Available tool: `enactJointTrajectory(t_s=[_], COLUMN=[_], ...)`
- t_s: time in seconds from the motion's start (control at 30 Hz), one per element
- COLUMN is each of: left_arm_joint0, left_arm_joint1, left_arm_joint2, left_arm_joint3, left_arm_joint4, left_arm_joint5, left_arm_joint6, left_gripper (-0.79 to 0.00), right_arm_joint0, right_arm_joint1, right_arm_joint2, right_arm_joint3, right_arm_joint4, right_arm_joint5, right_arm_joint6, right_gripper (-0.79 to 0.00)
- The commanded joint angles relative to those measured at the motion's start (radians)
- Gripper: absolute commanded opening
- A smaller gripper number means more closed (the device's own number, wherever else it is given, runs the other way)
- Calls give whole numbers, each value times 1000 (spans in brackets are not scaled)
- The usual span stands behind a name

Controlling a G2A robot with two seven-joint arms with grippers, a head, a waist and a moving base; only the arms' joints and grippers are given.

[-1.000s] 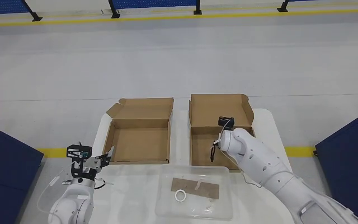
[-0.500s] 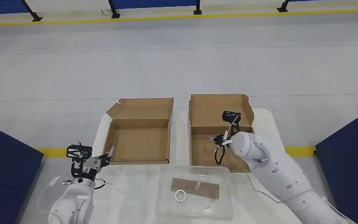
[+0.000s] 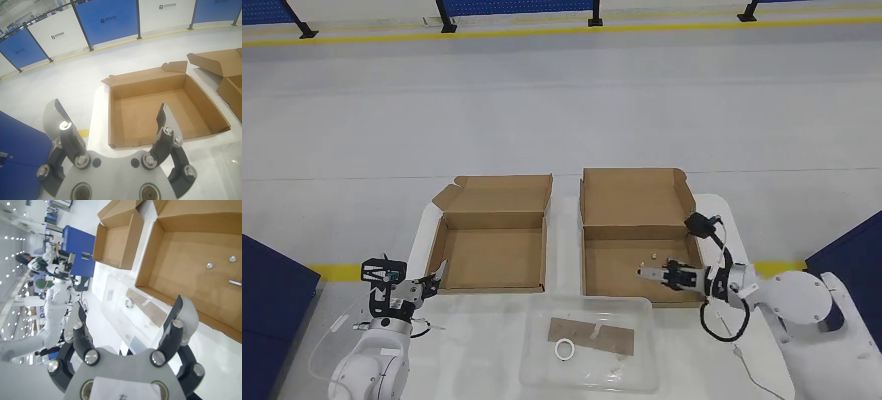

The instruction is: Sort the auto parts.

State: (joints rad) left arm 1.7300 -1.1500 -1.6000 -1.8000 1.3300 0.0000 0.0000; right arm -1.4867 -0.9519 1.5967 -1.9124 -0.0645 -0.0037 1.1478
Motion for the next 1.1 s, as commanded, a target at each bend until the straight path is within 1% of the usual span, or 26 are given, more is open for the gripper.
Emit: enactJointTrajectory(t_s=[0.0,0.03,0.17,0.33,0.43,0.57,0.73,1.07], left_arm_joint0=[0,0,0,0,0,0,0,0], left_arm_joint1=[0,0,0,0,0,0,0,0], left_arm_joint2=[0,0,0,0,0,0,0,0], left_arm_joint3=[0,0,0,0,0,0,0,0], left_arm_joint4=[0,0,0,0,0,0,0,0], left_arm_joint5=[0,0,0,0,0,0,0,0], left_arm_joint6=[0,0,0,0,0,0,0,0], left_gripper=[0,0,0,0,0,0,0,0], right_arm_joint0=[-34,-55,-109,-166,-194,-233,-254,-254], right_arm_joint1=[4,6,13,20,23,34,51,51], right_arm_joint2=[48,74,137,191,217,230,226,226], right_arm_joint3=[18,29,62,91,108,85,56,56], right_arm_joint4=[80,125,238,366,431,484,527,527], right_arm_joint5=[-88,-134,-243,-349,-393,-387,-388,-388], right_arm_joint6=[35,62,135,231,275,282,281,281], right_gripper=[0,0,0,0,0,0,0,0])
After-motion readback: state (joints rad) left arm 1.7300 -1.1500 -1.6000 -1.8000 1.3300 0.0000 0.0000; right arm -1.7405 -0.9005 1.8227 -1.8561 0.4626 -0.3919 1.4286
